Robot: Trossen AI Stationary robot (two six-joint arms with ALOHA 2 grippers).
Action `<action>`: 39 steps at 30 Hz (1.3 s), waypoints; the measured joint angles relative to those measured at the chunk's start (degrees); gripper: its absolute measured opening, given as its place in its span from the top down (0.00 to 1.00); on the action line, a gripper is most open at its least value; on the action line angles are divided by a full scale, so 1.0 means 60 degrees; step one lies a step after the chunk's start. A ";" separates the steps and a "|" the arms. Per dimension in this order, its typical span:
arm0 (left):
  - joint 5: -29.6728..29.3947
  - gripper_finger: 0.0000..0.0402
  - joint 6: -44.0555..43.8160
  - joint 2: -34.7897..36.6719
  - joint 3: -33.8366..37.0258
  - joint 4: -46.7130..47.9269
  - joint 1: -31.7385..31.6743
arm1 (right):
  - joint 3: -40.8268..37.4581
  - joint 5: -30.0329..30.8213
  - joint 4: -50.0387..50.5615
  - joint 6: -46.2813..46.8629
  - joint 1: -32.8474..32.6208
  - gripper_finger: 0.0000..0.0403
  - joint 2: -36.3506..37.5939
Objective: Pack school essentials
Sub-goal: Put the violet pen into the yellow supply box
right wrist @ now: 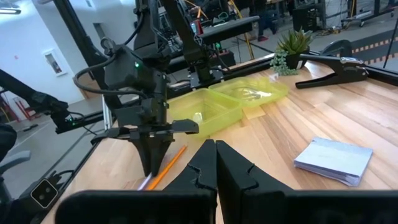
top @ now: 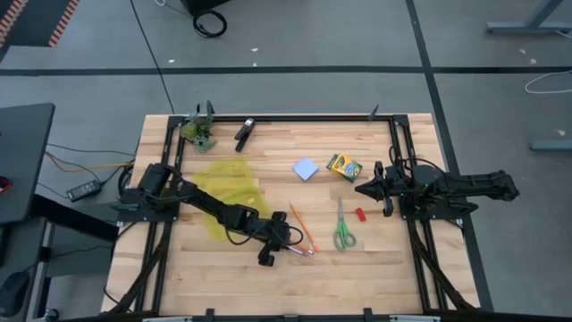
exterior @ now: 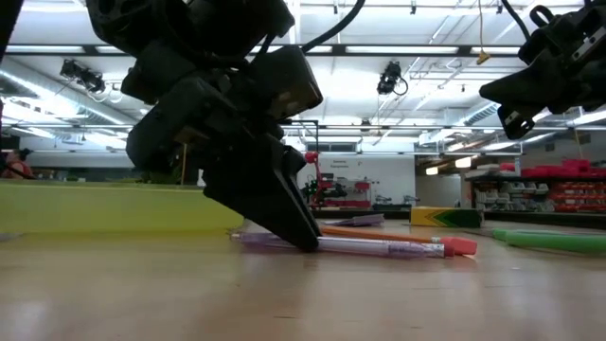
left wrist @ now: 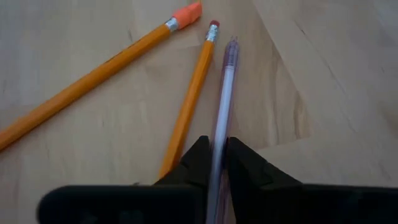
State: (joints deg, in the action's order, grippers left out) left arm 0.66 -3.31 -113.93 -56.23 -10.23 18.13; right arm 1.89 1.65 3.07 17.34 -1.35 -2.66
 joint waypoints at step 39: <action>-0.1166 0.98 -0.0846 0.3521 0.0062 0.2369 -0.0317 | -0.0002 0.0000 -0.0004 0.0000 -0.0001 0.98 0.0000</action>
State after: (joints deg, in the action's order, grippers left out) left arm -6.33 -8.39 -92.81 -55.86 3.98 16.23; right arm 1.88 1.65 3.05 17.34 -1.35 -2.66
